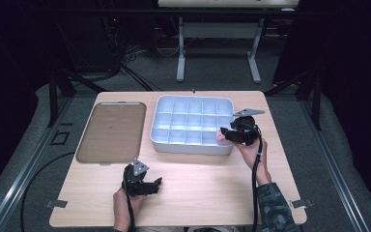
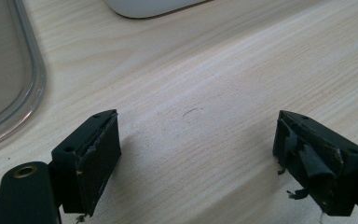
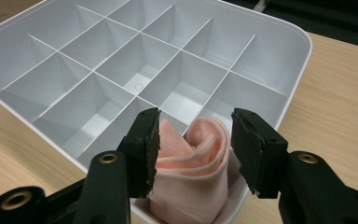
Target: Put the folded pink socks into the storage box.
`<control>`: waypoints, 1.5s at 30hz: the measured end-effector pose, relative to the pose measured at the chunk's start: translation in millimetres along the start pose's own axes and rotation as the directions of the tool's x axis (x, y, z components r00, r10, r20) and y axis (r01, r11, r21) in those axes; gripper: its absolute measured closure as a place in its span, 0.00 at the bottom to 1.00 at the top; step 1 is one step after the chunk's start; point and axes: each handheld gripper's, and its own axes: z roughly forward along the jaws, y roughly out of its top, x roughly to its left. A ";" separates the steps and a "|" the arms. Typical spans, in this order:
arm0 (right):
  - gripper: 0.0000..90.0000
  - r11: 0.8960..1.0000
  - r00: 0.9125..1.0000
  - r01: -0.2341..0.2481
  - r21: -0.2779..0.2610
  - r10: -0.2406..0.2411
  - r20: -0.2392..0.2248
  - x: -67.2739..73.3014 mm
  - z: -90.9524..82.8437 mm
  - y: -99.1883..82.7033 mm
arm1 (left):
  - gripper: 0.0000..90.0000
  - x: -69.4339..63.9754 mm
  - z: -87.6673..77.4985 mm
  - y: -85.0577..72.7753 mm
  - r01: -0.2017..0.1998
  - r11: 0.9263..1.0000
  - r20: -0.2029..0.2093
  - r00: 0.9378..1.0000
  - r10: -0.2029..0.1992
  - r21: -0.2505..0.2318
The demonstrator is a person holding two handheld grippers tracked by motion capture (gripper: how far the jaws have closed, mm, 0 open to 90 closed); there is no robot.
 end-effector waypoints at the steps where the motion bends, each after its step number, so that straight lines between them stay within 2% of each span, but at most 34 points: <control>1: 0.60 1.000 1.000 0.009 0.003 -0.009 0.001 0.4 -0.1 0.6 | 0.16 0.0 0.0 0.0 0.001 1.000 0.000 1.000 -0.001 0.000; 3: 0.62 1.000 1.000 0.011 0.021 -0.012 0.020 1.3 1.8 0.6 | 0.16 0.0 0.0 0.0 0.001 1.000 0.000 1.000 -0.001 0.000; 6: 0.66 0.998 0.999 -0.018 0.061 0.016 0.029 -2.2 9.0 -2.3 | 0.16 0.0 0.0 0.0 0.000 1.000 0.000 1.000 0.000 0.000; 9: 0.65 0.996 0.999 -0.040 0.077 0.040 0.011 -6.3 11.6 -4.8 | 0.16 0.0 0.0 0.0 0.001 1.000 0.001 1.000 -0.001 0.000; 14: 0.55 0.996 0.998 -0.061 0.067 0.063 -0.030 -7.8 1.8 -5.8 | 0.16 0.0 0.0 -0.1 0.000 1.000 0.001 1.000 0.000 0.000; 18: 0.43 0.995 0.994 -0.079 0.055 0.083 -0.076 -4.6 -11.1 -8.0 | 0.16 -0.1 -0.1 0.0 -0.001 1.000 0.001 1.000 0.001 0.001; 27: 0.17 0.999 0.995 -0.018 0.038 0.021 -0.099 16.1 -42.7 -18.8 | 0.16 -0.2 -0.2 0.0 -0.001 1.000 0.000 1.000 0.001 0.002; 36: 0.09 1.000 0.994 0.021 0.003 -0.020 -0.108 35.3 -63.7 -38.5 | 0.16 -0.4 -0.2 -0.1 -0.001 1.000 -0.001 1.000 0.001 0.000; 39: 0.07 1.000 0.994 0.025 -0.010 -0.026 -0.109 41.1 -66.1 -45.4 | 0.16 -0.4 -0.2 -0.1 -0.001 1.000 -0.001 1.000 0.001 0.000; 42: 0.04 0.999 0.995 0.037 0.004 -0.037 -0.096 48.0 -65.3 -54.8 | 0.16 -0.4 -0.2 -0.1 -0.001 1.000 -0.002 1.000 0.001 0.000; 45: 0.02 0.999 0.994 0.032 0.013 -0.031 -0.109 53.4 -62.2 -66.6 | 0.16 -0.5 -0.3 -0.1 -0.001 1.000 -0.002 1.000 0.001 0.000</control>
